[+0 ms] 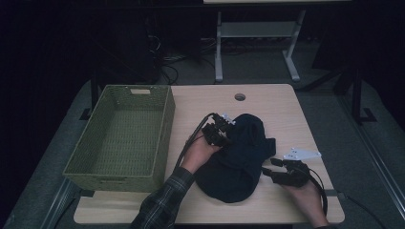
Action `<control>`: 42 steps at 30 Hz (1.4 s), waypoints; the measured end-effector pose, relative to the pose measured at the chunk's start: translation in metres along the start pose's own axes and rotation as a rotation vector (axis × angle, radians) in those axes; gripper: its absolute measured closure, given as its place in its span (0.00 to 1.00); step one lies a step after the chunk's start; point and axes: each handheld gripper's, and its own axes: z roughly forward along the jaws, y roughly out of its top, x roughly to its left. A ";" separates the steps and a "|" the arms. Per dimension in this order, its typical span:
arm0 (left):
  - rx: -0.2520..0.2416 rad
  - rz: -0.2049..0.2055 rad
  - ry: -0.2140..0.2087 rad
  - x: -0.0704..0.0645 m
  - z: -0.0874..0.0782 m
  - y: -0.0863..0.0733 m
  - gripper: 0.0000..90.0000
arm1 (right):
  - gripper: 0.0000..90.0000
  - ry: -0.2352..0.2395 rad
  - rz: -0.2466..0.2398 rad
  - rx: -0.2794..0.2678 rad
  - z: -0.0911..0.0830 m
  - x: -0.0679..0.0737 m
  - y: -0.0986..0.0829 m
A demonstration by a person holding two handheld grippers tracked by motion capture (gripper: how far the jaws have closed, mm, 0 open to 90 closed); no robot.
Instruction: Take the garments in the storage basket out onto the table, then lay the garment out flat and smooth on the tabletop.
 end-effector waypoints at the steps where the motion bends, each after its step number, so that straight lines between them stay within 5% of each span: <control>1: 0.010 -0.009 0.006 0.003 0.001 -0.003 0.97 | 0.47 -0.001 -0.001 -0.002 0.000 0.000 0.000; 11: 0.040 -0.102 0.013 0.024 0.008 -0.027 0.97 | 0.48 0.003 -0.001 -0.012 0.002 0.003 0.004; 22: 0.061 -0.123 0.029 0.033 0.004 -0.045 0.97 | 0.56 0.004 -0.038 -0.026 0.022 0.000 0.025; 28: 0.061 -0.110 0.028 0.032 0.005 -0.047 0.97 | 0.59 0.056 -0.036 -0.014 0.038 -0.005 0.034; 30: 0.063 -0.102 0.029 0.032 0.006 -0.048 0.97 | 0.60 0.066 -0.033 0.028 0.045 -0.005 0.035; 35: 0.066 -0.097 0.030 0.031 0.007 -0.047 0.97 | 0.73 0.102 -0.028 0.063 0.056 -0.003 0.038; 42: 0.062 -0.093 0.027 0.032 0.007 -0.048 0.97 | 0.96 0.084 -0.079 0.084 0.066 0.004 0.039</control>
